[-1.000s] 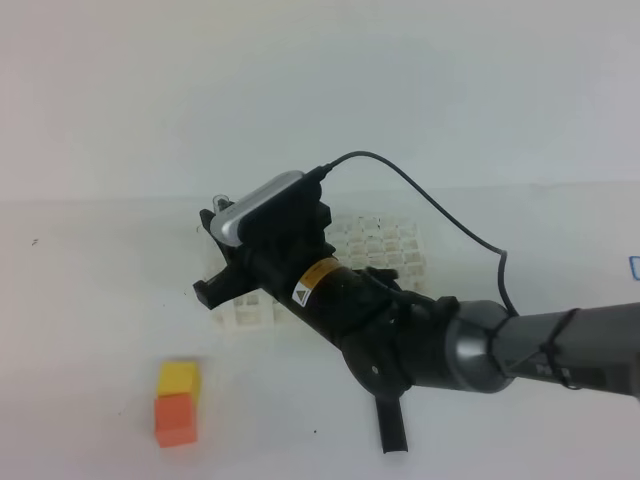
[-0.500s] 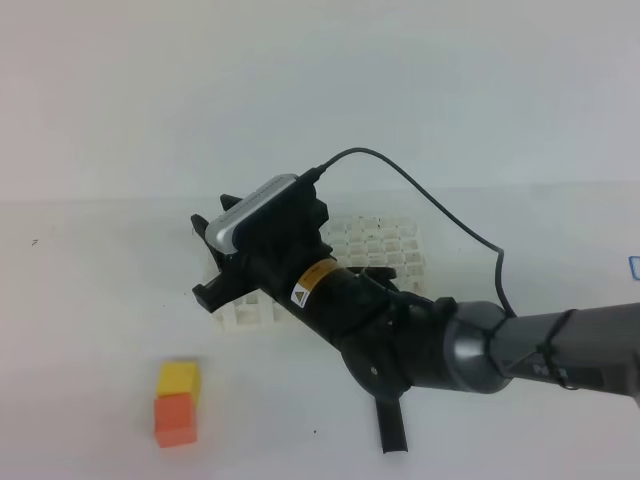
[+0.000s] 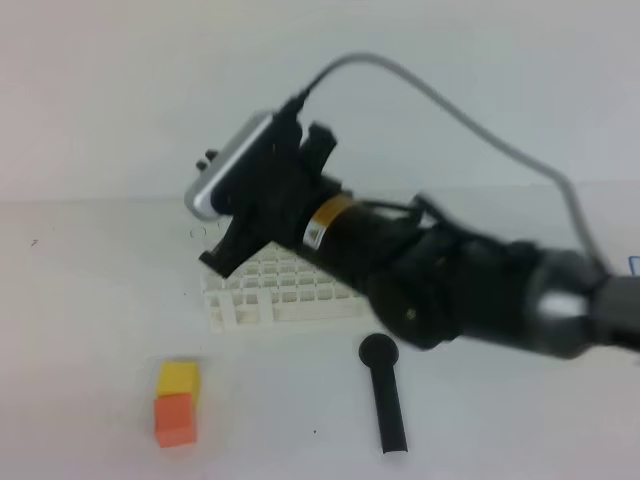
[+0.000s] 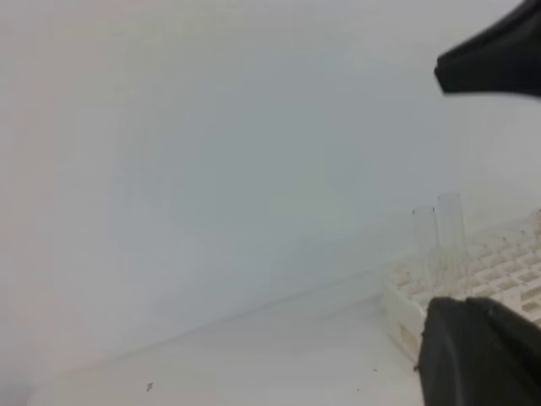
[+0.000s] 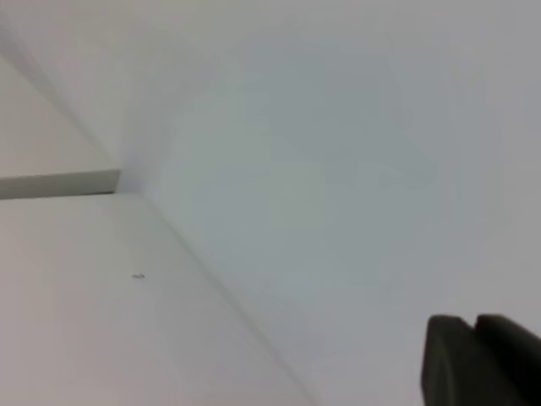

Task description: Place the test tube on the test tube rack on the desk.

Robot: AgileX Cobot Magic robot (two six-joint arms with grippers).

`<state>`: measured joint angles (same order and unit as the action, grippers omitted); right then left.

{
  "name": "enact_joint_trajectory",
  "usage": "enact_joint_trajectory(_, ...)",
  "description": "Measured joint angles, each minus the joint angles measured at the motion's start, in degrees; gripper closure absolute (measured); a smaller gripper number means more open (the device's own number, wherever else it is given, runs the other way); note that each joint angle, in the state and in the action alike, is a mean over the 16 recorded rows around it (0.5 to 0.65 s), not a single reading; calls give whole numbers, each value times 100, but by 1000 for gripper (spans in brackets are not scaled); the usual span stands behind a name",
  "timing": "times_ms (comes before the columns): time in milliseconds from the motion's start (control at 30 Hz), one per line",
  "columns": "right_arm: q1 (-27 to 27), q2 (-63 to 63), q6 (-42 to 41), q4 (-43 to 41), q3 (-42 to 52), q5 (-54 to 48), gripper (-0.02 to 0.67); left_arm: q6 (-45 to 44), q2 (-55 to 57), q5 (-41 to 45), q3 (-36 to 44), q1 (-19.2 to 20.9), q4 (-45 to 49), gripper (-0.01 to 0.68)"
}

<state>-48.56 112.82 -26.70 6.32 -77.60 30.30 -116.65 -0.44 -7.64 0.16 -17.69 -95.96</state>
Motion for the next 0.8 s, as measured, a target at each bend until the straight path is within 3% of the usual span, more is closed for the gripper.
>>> enact_joint_trajectory(267,0,-1676,-1587,359,0,-1539,634,0,0,0,0,0,0,674)
enact_joint_trajectory(533,0,-3052,-2777,693,0,-2251,649,0,0,0,0,0,0,674)
enact_joint_trajectory(800,0,-3569,-3221,772,0,-1773,650,0,0,4,0,0,0,674)
